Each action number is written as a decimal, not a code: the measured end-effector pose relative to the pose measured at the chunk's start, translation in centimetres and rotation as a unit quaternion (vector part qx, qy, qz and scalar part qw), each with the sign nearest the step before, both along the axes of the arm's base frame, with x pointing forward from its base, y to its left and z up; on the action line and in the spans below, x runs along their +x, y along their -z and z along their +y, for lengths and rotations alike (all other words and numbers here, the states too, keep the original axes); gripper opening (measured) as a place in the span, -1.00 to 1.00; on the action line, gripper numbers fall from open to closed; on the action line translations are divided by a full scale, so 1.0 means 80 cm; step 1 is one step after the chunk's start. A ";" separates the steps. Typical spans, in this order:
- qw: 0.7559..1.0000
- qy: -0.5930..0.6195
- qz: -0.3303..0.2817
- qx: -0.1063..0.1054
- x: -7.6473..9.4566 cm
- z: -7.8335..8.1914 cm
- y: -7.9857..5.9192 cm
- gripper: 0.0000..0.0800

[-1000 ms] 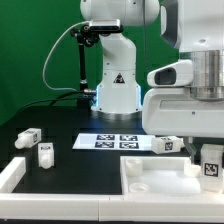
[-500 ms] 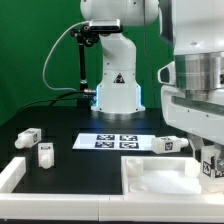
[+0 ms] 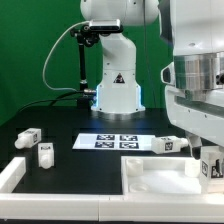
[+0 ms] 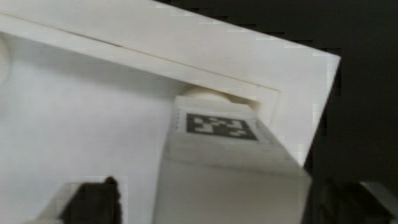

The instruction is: Assemble one leg

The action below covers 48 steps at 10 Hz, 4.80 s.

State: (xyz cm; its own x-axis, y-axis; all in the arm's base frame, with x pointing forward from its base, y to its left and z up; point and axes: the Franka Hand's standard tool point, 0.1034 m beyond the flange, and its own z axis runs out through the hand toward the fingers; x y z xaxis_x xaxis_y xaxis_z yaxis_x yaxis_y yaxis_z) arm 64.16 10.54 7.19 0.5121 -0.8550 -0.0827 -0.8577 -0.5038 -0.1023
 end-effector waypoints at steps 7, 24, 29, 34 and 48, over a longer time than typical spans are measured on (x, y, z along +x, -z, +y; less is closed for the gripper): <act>0.896 -0.439 -0.051 -0.045 -0.005 0.008 0.005 0.62; 0.971 0.240 -0.004 0.014 -0.003 0.014 0.009 -0.29; 0.837 0.538 0.054 0.088 0.002 0.009 0.007 -0.29; 0.854 0.511 0.045 0.088 0.001 0.011 0.008 -0.29; 0.987 -0.158 0.002 -0.009 0.009 -0.002 -0.004 0.32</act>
Offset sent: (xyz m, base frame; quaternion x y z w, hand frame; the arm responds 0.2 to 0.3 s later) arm 0.0000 0.0000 0.0000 0.0000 0.0000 -0.1938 0.9810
